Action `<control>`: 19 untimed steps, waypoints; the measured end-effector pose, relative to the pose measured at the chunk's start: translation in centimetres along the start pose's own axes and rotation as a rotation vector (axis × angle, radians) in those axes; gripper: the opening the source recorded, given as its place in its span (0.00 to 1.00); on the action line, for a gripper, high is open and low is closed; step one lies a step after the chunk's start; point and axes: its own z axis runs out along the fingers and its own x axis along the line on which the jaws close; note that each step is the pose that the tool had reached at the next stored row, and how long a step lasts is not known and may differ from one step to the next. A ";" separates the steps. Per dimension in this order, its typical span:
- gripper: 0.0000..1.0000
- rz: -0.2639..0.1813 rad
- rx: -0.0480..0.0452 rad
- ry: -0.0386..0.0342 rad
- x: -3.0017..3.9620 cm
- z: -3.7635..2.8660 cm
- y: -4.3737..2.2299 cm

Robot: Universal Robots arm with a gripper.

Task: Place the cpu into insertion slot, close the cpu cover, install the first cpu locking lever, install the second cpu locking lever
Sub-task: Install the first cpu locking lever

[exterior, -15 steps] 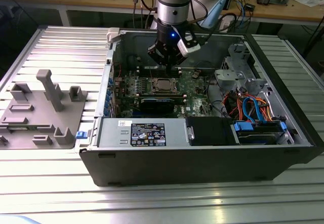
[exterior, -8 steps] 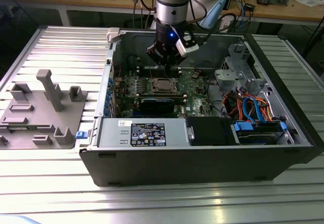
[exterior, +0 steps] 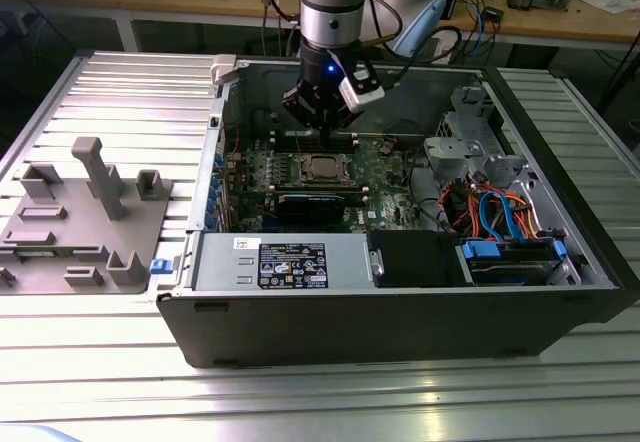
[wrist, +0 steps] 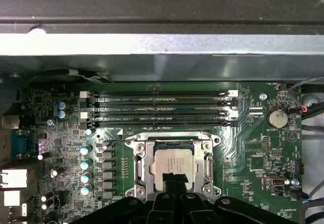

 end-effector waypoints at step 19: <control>0.11 0.030 0.0010 -0.0009 3.50 -0.13 -0.04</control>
